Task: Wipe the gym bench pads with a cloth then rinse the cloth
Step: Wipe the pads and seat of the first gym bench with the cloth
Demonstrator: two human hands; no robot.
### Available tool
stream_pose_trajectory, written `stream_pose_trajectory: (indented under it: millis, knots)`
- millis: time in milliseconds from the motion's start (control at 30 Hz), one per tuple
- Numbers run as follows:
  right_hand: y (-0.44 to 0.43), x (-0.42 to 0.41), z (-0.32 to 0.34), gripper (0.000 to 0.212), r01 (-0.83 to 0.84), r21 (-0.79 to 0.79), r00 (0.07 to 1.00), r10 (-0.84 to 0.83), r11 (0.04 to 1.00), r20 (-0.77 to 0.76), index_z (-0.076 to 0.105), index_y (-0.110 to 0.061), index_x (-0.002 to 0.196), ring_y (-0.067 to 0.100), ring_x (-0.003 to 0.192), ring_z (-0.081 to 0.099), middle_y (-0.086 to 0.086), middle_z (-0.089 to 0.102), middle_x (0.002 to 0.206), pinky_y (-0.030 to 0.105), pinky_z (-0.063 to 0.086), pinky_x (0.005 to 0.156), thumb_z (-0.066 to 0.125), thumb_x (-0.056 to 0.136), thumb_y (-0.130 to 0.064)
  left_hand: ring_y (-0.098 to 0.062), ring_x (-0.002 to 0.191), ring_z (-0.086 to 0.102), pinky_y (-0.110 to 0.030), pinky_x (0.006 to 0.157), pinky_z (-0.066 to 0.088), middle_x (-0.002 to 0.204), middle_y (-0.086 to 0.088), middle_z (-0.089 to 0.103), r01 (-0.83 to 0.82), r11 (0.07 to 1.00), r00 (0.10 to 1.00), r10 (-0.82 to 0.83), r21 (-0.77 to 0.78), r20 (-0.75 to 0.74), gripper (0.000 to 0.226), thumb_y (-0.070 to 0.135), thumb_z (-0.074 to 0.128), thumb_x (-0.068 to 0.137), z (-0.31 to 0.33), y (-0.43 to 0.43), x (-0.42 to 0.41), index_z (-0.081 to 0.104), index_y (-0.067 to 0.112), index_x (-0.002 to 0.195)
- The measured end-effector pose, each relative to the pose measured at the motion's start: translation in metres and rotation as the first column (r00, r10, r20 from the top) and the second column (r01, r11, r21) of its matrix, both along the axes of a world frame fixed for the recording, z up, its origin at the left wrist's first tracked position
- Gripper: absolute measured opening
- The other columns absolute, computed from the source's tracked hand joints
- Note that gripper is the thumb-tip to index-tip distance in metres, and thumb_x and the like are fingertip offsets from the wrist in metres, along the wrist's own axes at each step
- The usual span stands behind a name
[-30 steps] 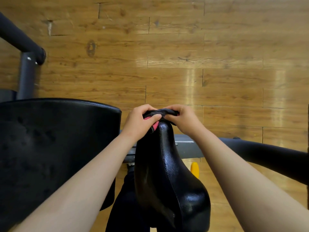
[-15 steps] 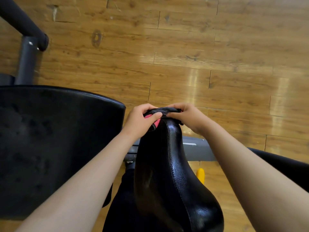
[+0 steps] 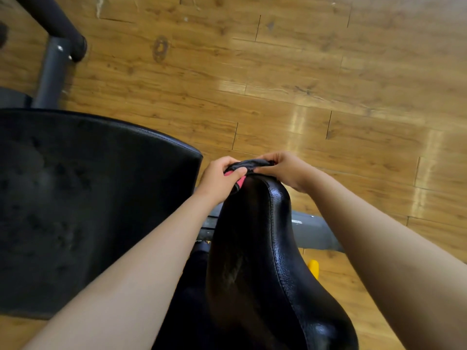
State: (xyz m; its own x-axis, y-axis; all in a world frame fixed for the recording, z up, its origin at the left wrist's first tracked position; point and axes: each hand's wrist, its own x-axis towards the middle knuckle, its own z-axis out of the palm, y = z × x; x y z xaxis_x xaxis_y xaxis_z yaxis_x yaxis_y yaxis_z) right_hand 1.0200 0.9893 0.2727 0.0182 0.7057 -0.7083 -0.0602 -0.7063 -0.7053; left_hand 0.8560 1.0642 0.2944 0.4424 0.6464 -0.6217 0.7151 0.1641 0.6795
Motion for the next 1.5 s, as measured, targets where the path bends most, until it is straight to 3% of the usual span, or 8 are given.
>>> stream_pose_trajectory:
  millis: [200,400,533,700,833,1000,1200,1500]
  knots:
    - [0.003,0.024,0.016,0.025,-0.14,-0.02,0.979,0.135,0.99,-0.15,0.068,-0.004,0.112,0.028,0.096,0.061,0.026,0.066,0.113,0.05,0.044,0.098,0.058,0.09,0.003,-0.012,0.094,0.066,-0.035,0.089,0.053,0.094,0.005,0.071,-0.001,1.0,0.996,-0.001,0.022,0.085,0.01,0.02,0.07,0.087,0.012,-0.007,-0.004,0.069,0.017,0.097]
    - [0.007,0.005,-0.004,0.013,-0.148,0.014,0.988,0.147,0.989,0.056,0.073,-0.015,0.099,0.026,0.084,0.058,0.026,0.068,0.102,0.061,0.045,0.09,0.065,0.089,-0.011,-0.017,0.094,0.066,-0.042,0.091,0.052,0.094,0.001,0.07,-0.098,0.995,0.994,0.098,0.003,0.047,0.005,0.02,0.064,0.091,-0.009,-0.008,-0.002,0.065,0.018,0.095]
    - [0.017,0.003,-0.013,0.026,-0.202,-0.061,0.979,0.2,0.977,-0.044,0.062,0.001,0.119,0.026,0.093,0.062,0.026,0.064,0.115,0.04,0.052,0.089,0.056,0.095,-0.008,-0.019,0.098,0.065,-0.044,0.094,0.052,0.1,-0.003,0.07,-0.122,0.988,0.992,0.124,-0.091,0.016,0.01,0.022,0.06,0.095,-0.022,-0.003,-0.007,0.065,0.017,0.101]
    - [0.035,0.005,-0.018,0.03,-0.345,-0.178,0.938,0.346,0.921,-0.031,0.06,0.004,0.121,0.03,0.096,0.058,0.029,0.06,0.12,0.042,0.044,0.091,0.055,0.097,-0.013,-0.02,0.104,0.061,-0.042,0.095,0.05,0.109,-0.003,0.066,-0.154,0.973,0.988,0.152,-0.171,-0.023,0.023,0.029,0.052,0.099,-0.025,-0.007,-0.01,0.061,0.015,0.114]
    - [0.048,-0.006,-0.015,0.029,-0.461,-0.233,0.865,0.492,0.857,0.099,0.064,-0.011,0.118,0.034,0.106,0.062,0.019,0.066,0.116,0.044,0.048,0.095,0.058,0.095,-0.028,-0.022,0.103,0.059,-0.039,0.092,0.049,0.11,-0.007,0.064,-0.189,0.959,0.982,0.183,-0.212,-0.048,0.026,0.029,0.047,0.101,-0.03,-0.011,-0.019,0.059,0.012,0.116]
    - [0.064,-0.021,-0.01,0.039,-0.616,-0.29,0.723,0.672,0.733,0.162,0.061,-0.014,0.126,0.023,0.109,0.061,0.006,0.065,0.12,0.04,0.047,0.1,0.056,0.095,-0.036,-0.011,0.08,0.052,-0.025,0.067,0.041,0.092,-0.002,0.058,-0.286,0.929,0.957,0.287,-0.233,-0.031,0.024,0.027,0.046,0.102,-0.041,-0.024,-0.036,0.058,0.01,0.113]
    - [0.081,-0.034,-0.011,0.037,-0.652,-0.388,0.703,0.711,0.652,0.015,0.057,-0.003,0.128,0.027,0.112,0.061,0.012,0.064,0.123,0.043,0.045,0.104,0.054,0.097,-0.024,-0.017,0.09,0.058,-0.029,0.075,0.045,0.098,-0.007,0.064,-0.397,0.856,0.909,0.418,-0.331,-0.011,0.025,0.028,0.048,0.101,-0.048,-0.036,-0.048,0.06,0.009,0.113]
    - [0.096,-0.067,-0.007,0.041,-0.783,-0.494,0.36,0.923,0.376,0.132,0.061,-0.01,0.123,0.026,0.109,0.059,0.008,0.062,0.122,0.04,0.045,0.1,0.055,0.094,-0.038,-0.017,0.09,0.057,-0.027,0.074,0.044,0.093,-0.003,0.062,-0.426,0.817,0.889,0.458,-0.389,-0.012,0.024,0.026,0.048,0.101,-0.052,-0.049,-0.069,0.059,0.008,0.112]
